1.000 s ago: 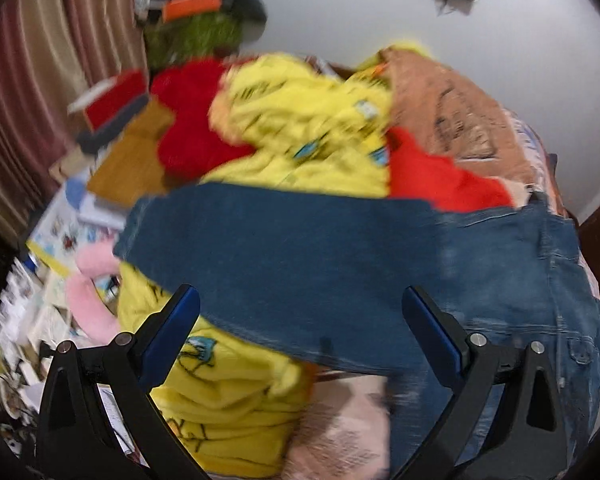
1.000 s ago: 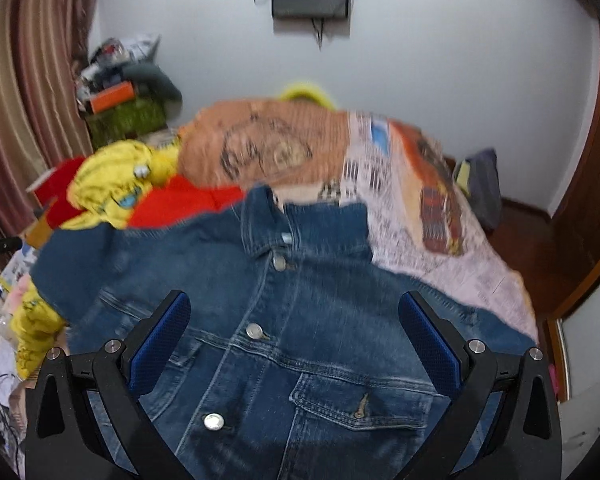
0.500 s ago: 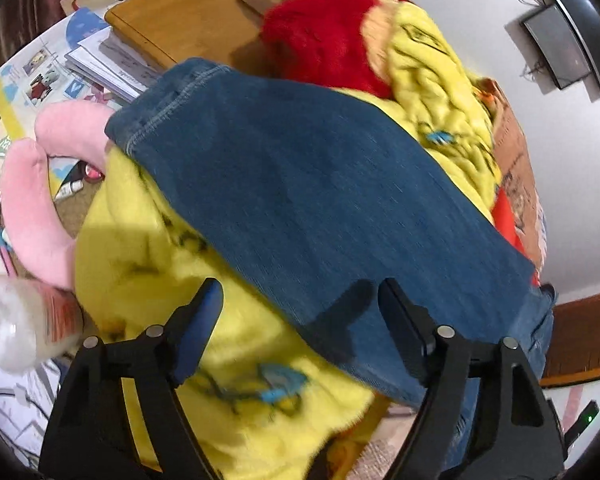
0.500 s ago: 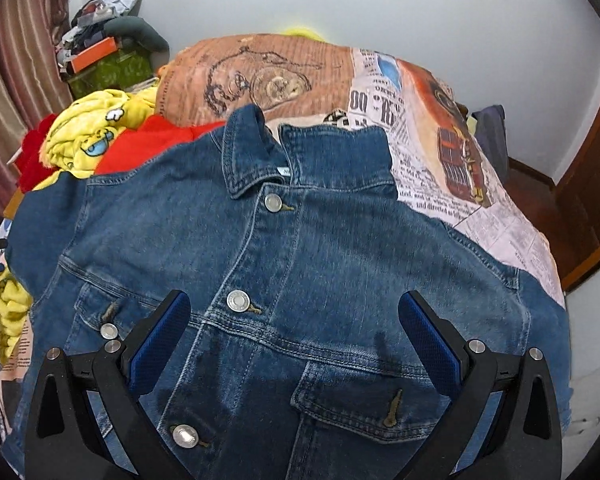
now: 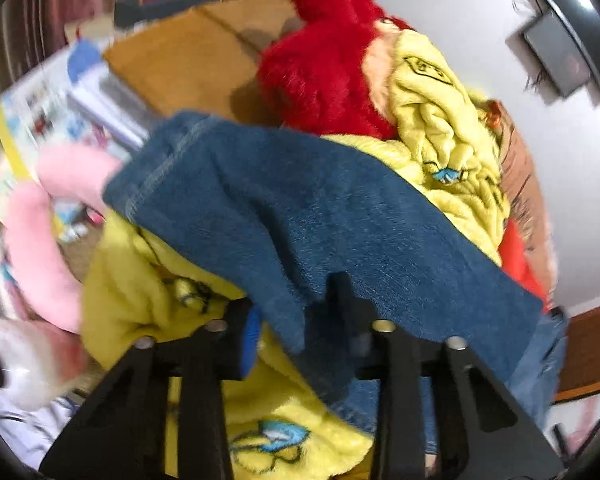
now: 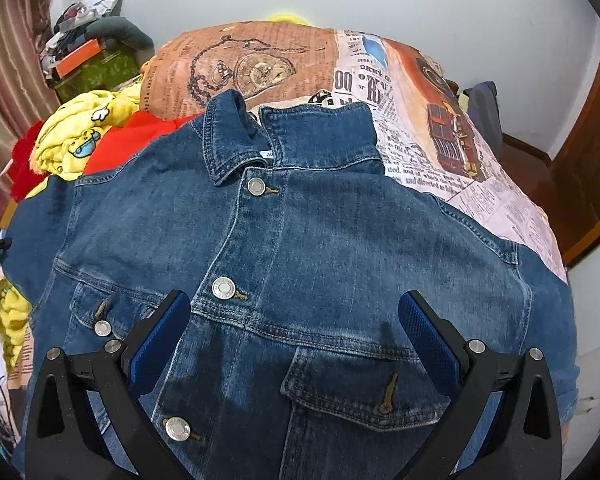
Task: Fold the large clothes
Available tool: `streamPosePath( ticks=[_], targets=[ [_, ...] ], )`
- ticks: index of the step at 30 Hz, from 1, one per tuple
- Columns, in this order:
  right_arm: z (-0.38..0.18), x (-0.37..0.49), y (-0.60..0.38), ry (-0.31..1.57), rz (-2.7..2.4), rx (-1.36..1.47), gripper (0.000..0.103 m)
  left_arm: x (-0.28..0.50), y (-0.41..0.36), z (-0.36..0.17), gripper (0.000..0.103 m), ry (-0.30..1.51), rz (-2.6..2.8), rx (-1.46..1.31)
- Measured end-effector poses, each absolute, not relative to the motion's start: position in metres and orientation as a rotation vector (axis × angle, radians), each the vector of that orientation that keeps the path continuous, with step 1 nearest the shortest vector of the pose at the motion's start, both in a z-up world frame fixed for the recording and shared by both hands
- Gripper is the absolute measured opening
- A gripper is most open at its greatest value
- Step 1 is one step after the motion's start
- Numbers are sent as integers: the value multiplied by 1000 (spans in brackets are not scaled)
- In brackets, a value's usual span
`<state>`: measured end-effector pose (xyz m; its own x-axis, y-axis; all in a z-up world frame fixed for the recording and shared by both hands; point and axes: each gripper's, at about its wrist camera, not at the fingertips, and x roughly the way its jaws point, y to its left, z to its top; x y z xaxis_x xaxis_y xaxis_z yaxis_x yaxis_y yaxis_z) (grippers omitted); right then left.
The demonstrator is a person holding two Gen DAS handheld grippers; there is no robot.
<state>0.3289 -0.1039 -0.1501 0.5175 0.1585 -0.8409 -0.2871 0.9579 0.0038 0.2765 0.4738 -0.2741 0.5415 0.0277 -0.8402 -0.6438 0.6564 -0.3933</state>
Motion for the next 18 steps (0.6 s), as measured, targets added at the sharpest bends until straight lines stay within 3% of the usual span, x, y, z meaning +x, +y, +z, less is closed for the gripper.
streamPosePath(
  ticks=[1,2,18],
  targets=[
    [-148,328,-105,987,268,-142,103,279,470,-266,15,935,470,-719],
    [-146,326,-106,981,268,-141,103,279,468,-259,13,939,480,-687],
    [-112,310,-149,889,262,-96,103,308,348,-82,7,628,252,-473]
  ],
)
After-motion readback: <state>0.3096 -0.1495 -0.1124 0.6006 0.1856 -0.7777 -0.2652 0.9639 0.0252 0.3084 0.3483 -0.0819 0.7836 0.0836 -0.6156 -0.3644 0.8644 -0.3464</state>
